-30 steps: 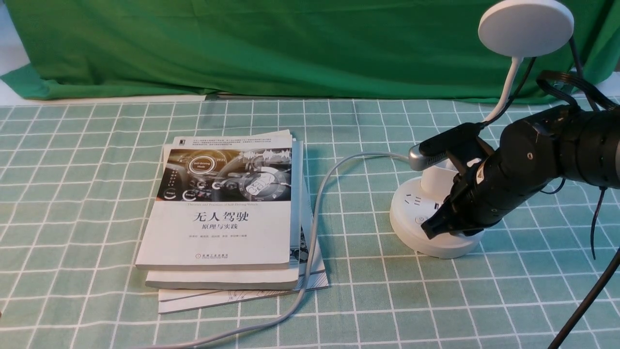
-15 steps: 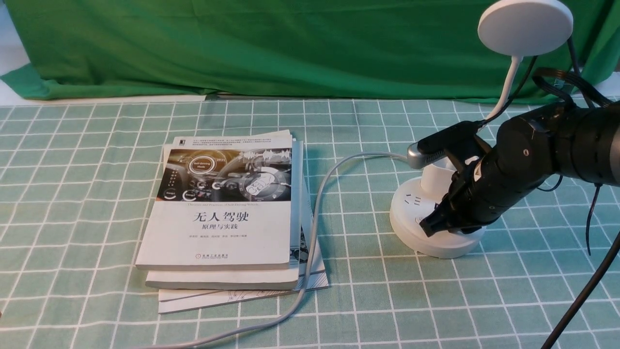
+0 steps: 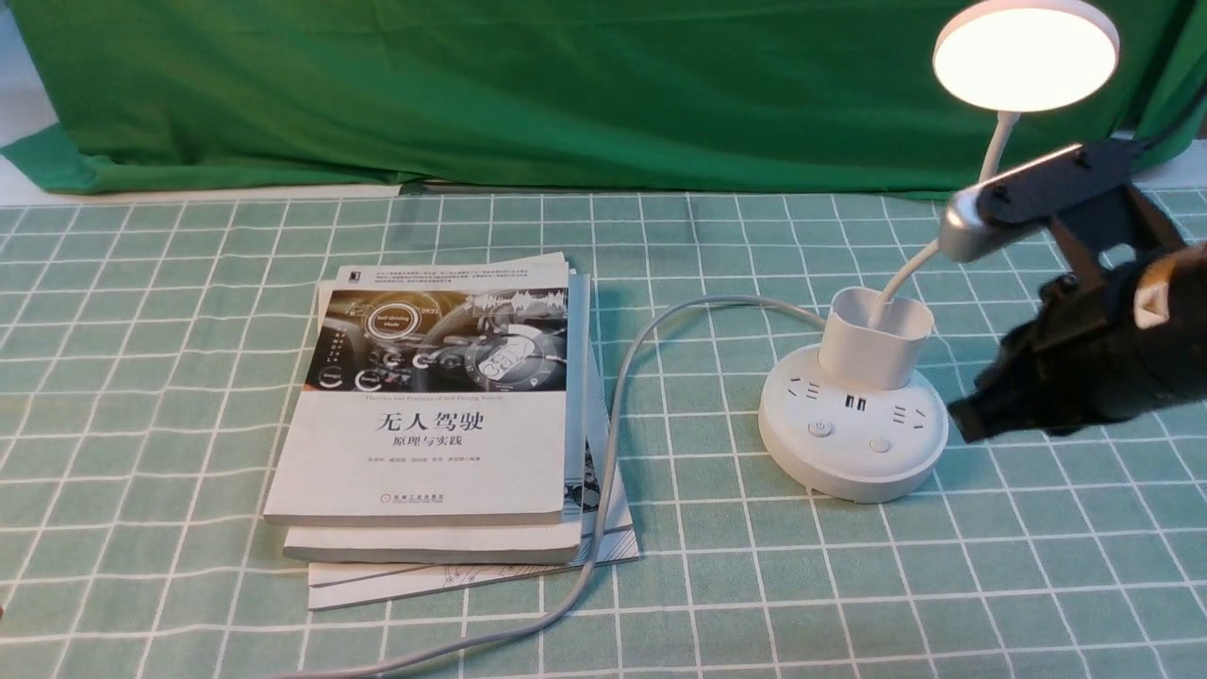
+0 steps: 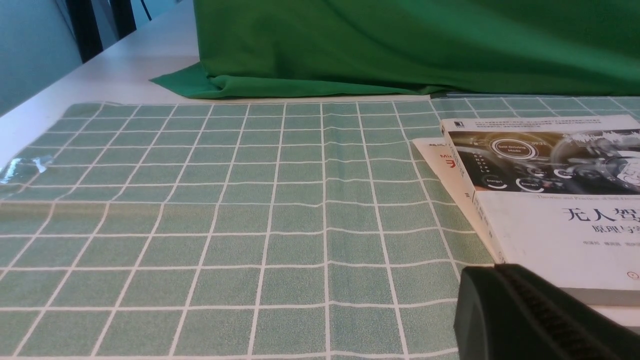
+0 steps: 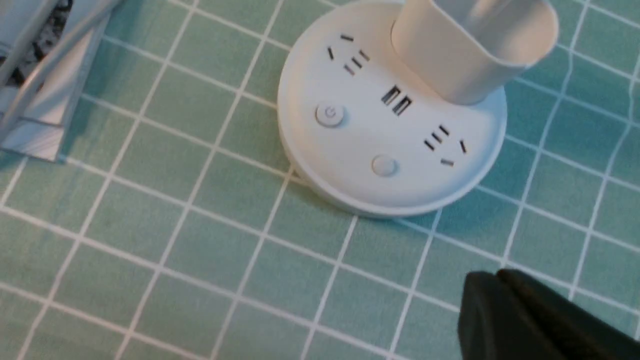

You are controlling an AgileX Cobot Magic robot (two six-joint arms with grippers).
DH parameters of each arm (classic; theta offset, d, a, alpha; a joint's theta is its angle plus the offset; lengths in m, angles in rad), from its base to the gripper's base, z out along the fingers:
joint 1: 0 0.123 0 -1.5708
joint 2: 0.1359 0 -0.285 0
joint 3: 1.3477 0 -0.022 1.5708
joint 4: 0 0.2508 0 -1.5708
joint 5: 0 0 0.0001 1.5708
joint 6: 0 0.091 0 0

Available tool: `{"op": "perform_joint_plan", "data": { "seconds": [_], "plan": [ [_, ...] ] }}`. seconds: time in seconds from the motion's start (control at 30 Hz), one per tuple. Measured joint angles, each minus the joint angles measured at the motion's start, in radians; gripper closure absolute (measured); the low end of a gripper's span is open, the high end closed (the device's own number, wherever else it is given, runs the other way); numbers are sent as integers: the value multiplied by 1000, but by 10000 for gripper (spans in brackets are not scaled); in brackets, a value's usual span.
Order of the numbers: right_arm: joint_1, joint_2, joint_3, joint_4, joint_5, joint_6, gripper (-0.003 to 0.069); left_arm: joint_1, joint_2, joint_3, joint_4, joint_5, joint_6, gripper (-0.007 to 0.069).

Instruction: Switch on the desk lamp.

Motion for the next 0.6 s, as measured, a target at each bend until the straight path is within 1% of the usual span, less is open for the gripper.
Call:
{"op": "perform_joint_plan", "data": {
  "seconds": [0.1,0.13,0.2,0.3,0.4,0.47,0.5,0.6],
  "plan": [
    [0,-159,112,0,-75,9,603,0,0,0,0,0,0,603],
    [0,-171,119,0,-91,9,603,0,0,0,0,0,0,603],
    [0,-340,203,0,-204,12,601,0,0,0,0,0,0,603],
    [0,-516,266,0,-285,17,594,0,0,0,0,0,0,603],
    [0,-661,307,0,-283,19,588,0,0,0,0,0,0,603],
    [0,-706,318,0,-269,19,585,0,0,0,0,0,0,603],
    [0,-789,339,0,-248,21,581,0,0,0,0,0,0,603],
    [0,-874,368,0,-236,36,573,0,0,0,0,0,0,603]
  ]
}}
